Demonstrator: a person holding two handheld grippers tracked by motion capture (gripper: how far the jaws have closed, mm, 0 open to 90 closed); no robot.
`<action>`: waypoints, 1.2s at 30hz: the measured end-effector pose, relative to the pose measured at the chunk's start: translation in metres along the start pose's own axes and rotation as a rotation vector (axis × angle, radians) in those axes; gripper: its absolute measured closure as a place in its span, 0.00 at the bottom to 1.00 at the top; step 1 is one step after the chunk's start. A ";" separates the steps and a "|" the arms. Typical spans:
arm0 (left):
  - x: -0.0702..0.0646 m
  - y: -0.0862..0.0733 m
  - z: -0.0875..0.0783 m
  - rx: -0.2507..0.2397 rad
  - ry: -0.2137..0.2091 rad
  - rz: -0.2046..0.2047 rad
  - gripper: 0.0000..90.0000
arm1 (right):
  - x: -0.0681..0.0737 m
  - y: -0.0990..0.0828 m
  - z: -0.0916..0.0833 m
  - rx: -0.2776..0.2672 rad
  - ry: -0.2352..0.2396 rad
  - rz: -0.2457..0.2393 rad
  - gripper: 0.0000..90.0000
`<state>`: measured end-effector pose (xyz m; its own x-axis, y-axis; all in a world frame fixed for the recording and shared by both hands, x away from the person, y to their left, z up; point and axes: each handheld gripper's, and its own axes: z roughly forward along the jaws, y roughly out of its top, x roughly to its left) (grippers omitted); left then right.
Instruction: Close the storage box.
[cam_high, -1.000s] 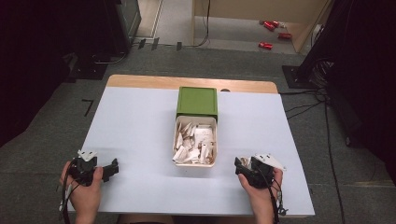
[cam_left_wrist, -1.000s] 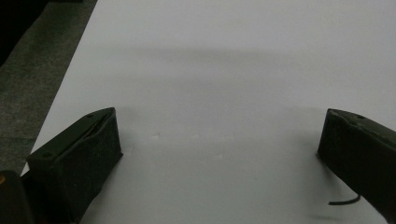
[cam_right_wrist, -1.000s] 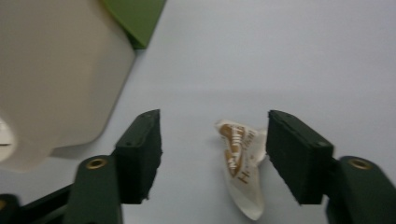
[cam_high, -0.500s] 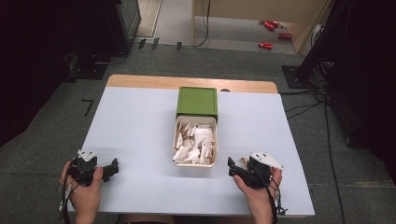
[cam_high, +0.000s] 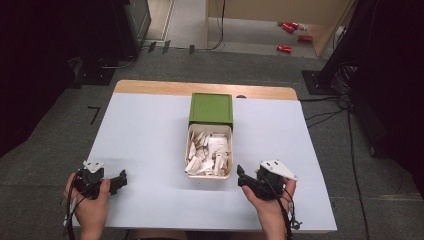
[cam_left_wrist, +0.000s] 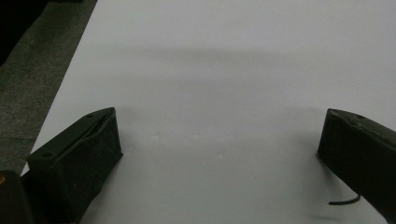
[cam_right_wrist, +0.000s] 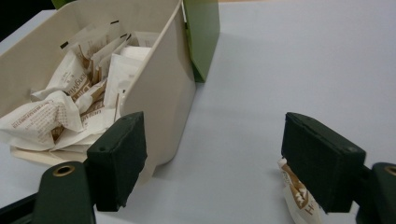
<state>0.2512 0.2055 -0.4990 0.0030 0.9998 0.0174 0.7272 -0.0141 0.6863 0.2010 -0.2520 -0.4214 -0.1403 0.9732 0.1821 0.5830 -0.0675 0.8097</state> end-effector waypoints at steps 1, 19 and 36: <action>0.000 0.000 0.000 0.000 0.000 0.000 0.00 | 0.001 0.001 0.000 -0.002 0.004 -0.001 0.26; 0.000 0.000 0.000 0.001 0.001 -0.001 0.00 | 0.026 0.001 0.017 -0.009 0.057 -0.011 0.44; 0.000 0.000 0.000 0.001 0.001 -0.002 0.00 | 0.037 -0.006 0.038 0.028 0.083 -0.044 0.71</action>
<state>0.2517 0.2052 -0.4990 0.0008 0.9999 0.0171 0.7275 -0.0123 0.6860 0.2229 -0.2069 -0.4411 -0.2312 0.9536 0.1931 0.5966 -0.0178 0.8024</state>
